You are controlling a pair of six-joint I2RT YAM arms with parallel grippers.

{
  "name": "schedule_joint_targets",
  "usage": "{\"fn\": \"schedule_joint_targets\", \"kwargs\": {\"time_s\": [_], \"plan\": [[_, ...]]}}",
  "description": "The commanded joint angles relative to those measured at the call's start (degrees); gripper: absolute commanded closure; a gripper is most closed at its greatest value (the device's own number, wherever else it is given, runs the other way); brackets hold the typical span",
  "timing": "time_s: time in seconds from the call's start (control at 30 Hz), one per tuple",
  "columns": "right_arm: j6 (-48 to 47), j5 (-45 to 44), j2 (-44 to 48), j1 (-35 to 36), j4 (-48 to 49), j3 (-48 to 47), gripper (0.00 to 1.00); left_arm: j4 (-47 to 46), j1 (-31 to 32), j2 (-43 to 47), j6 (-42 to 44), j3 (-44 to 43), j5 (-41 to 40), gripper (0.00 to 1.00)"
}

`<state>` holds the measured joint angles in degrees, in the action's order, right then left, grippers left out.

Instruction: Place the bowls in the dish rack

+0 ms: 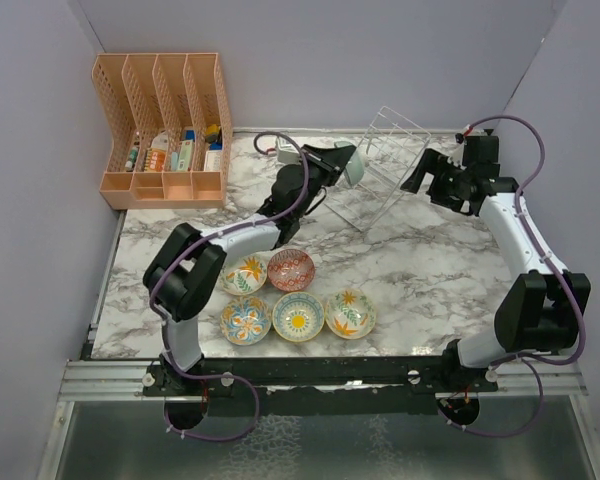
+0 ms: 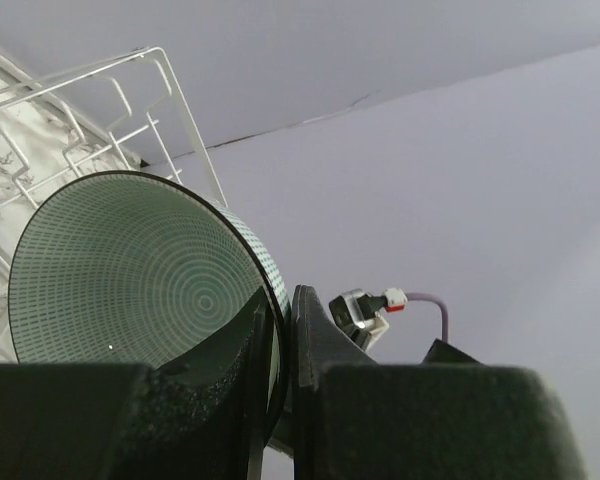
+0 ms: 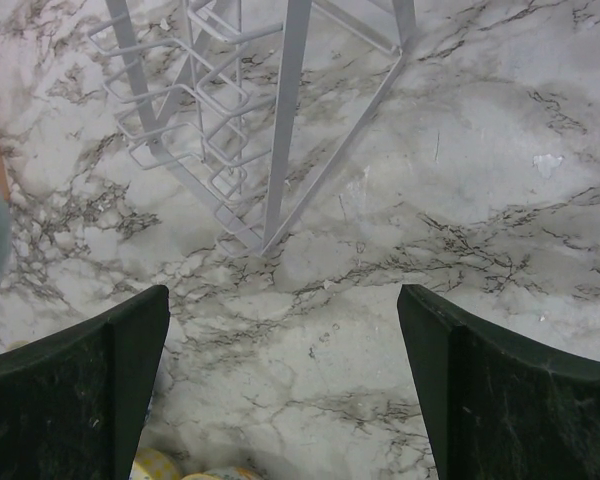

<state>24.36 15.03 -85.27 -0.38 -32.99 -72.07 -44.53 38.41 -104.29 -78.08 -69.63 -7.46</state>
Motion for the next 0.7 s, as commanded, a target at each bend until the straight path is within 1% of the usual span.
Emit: {"fn": "schedule_joint_targets", "kwargs": {"time_s": [0.0, 0.13, 0.33, 0.53, 0.67], "plan": [[-1.36, 0.36, 0.38, -0.23, 1.14, -1.41, 0.04, -19.22, 1.51, -5.90, -8.02, 0.46, -8.29, 1.00], [-2.57, -1.14, 0.55, -0.23, 0.47, -2.72, 0.04, -24.03, 2.46, -9.76, -8.54, -0.52, -10.97, 1.00], [-3.25, -1.14, 1.36, -0.28, -0.16, -2.63, 0.04, -30.88, 4.17, -13.44, -9.66, 1.08, -15.61, 1.00], [-2.33, 1.43, 1.17, -0.24, 0.99, 0.08, 0.04, -32.03, 5.84, -14.51, -10.56, 2.44, -19.92, 1.00], [-2.25, 2.74, 0.45, -0.23, 0.93, -0.77, 0.06, -31.69, 6.04, -15.04, -9.56, 2.48, -21.83, 1.00]]}}
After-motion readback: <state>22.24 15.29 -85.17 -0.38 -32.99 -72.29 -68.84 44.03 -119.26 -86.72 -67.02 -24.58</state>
